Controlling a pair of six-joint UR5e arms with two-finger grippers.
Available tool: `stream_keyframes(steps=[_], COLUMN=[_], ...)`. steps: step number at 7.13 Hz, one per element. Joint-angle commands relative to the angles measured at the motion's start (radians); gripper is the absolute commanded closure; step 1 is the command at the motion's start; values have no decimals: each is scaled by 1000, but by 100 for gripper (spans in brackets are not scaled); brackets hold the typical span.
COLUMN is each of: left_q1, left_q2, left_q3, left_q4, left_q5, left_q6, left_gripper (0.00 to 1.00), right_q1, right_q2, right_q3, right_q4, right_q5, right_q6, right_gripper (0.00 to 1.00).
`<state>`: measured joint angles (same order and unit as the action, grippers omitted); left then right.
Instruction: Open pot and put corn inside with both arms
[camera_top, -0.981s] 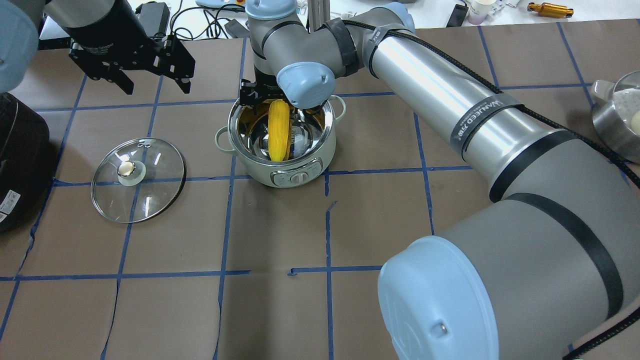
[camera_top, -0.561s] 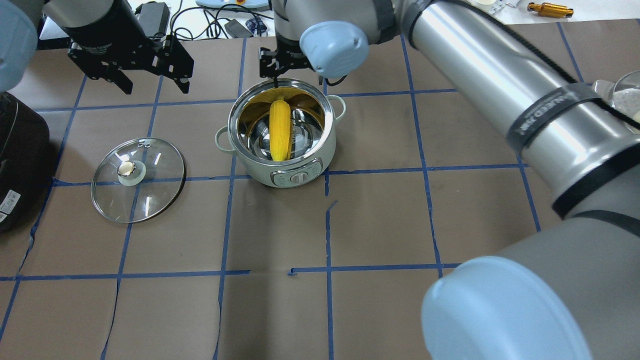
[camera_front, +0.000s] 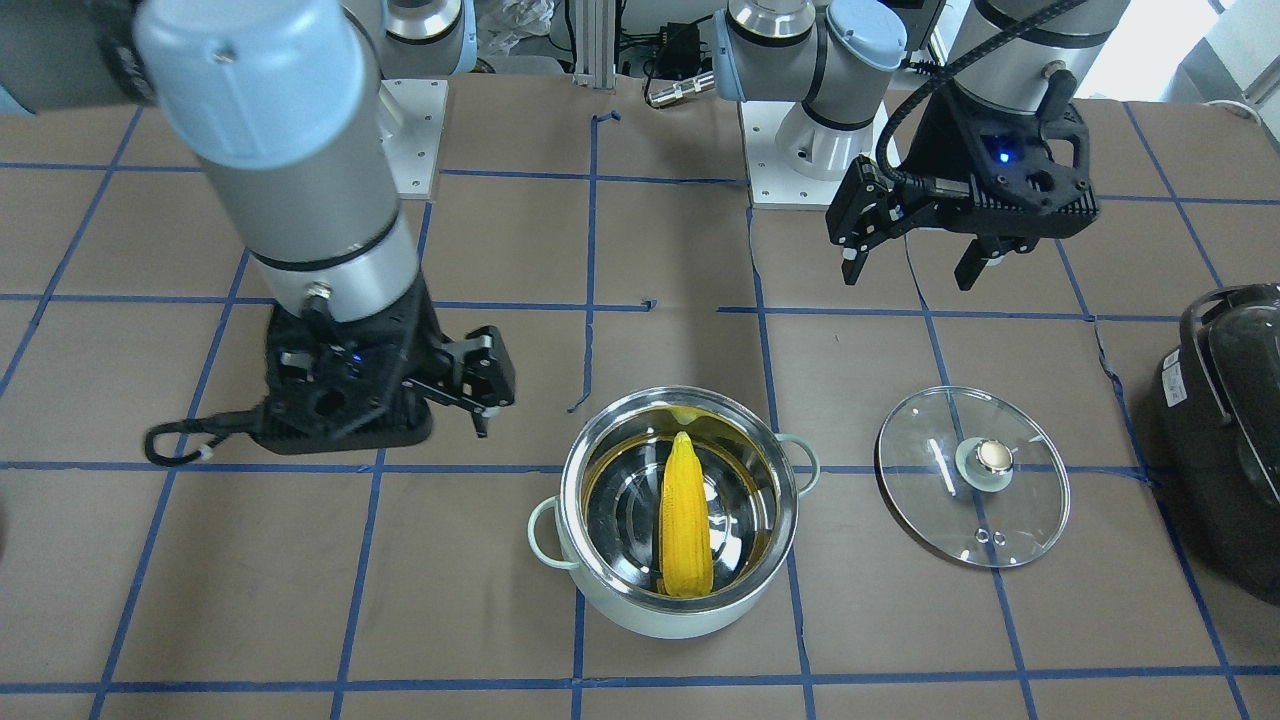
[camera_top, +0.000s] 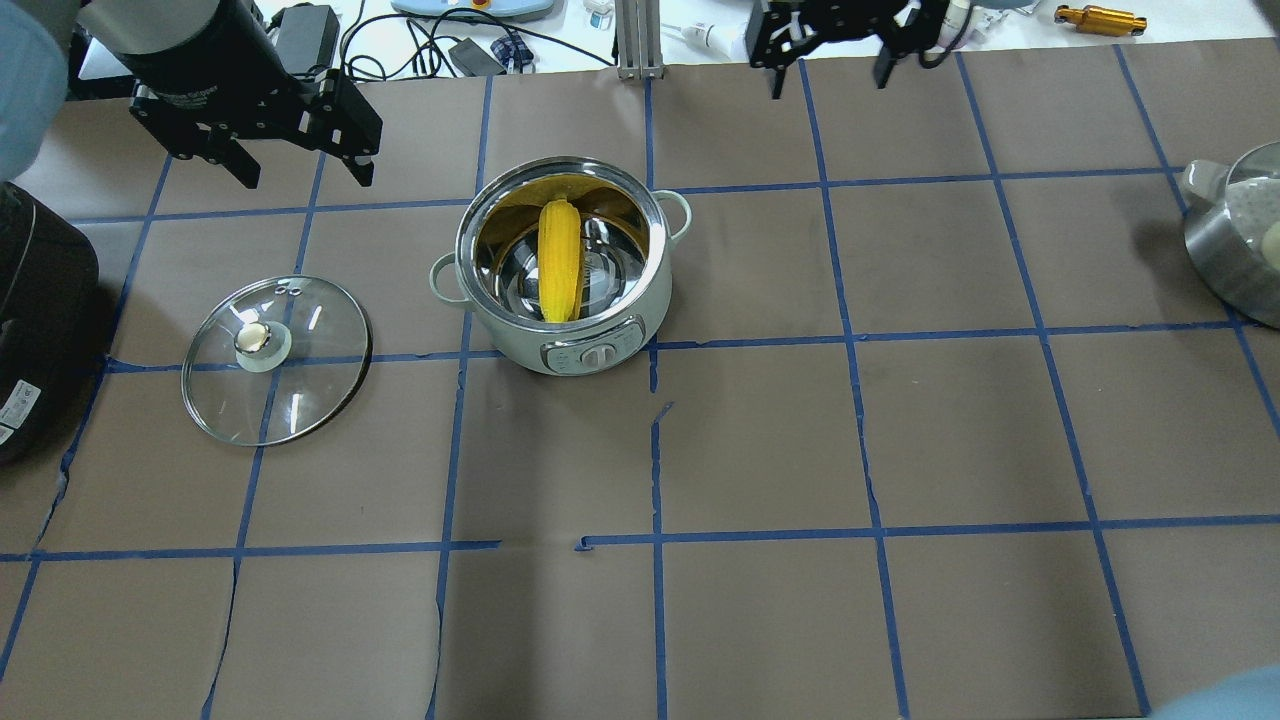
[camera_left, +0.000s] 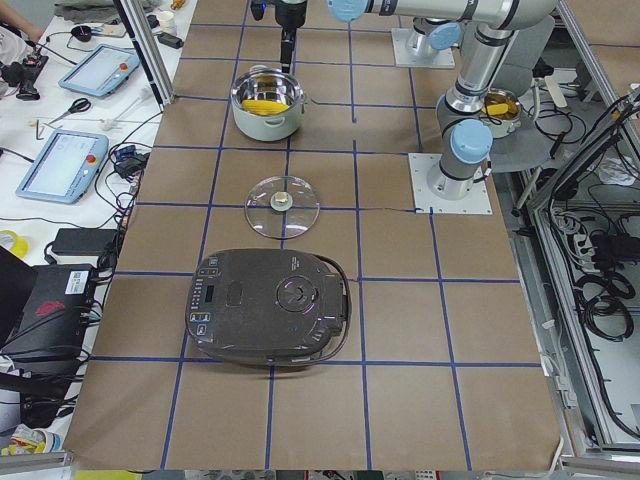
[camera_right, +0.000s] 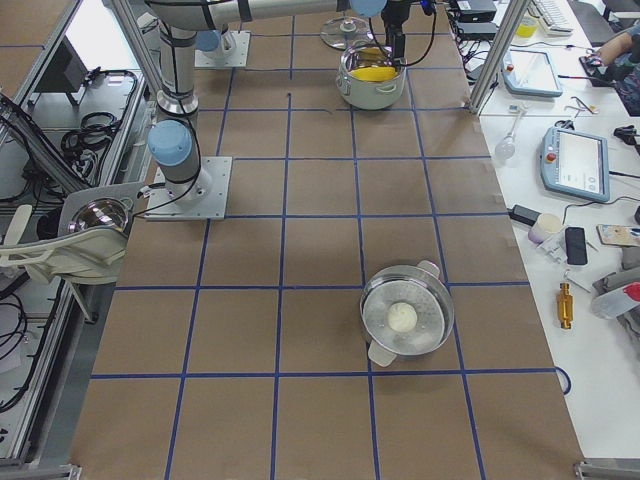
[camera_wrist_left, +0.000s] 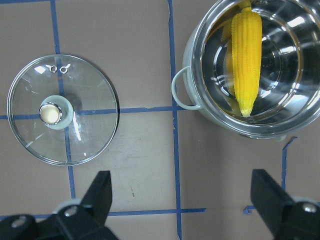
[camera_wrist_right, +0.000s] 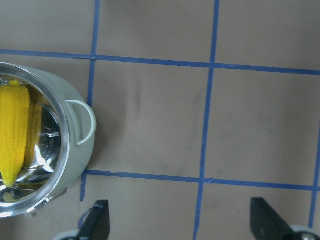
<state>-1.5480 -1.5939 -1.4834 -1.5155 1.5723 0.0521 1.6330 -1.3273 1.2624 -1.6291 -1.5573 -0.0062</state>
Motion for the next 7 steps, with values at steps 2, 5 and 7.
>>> stream_keyframes(steps=[2,5,7], left_q1=[0,0,0], left_q2=[0,0,0], left_q3=[0,0,0], left_q4=[0,-2,-2], left_q5=[0,0,0], left_q6=[-2,-3,-3], left_gripper=[0,0,0], right_q1=[-79,-76,-74], right_q2=[-199,-214,-205], right_q3=[217,212,196], right_q4=[-96,-47,-47], right_q5=[-6,-10,2], right_q6=[-8,11,11], right_gripper=[0,0,0])
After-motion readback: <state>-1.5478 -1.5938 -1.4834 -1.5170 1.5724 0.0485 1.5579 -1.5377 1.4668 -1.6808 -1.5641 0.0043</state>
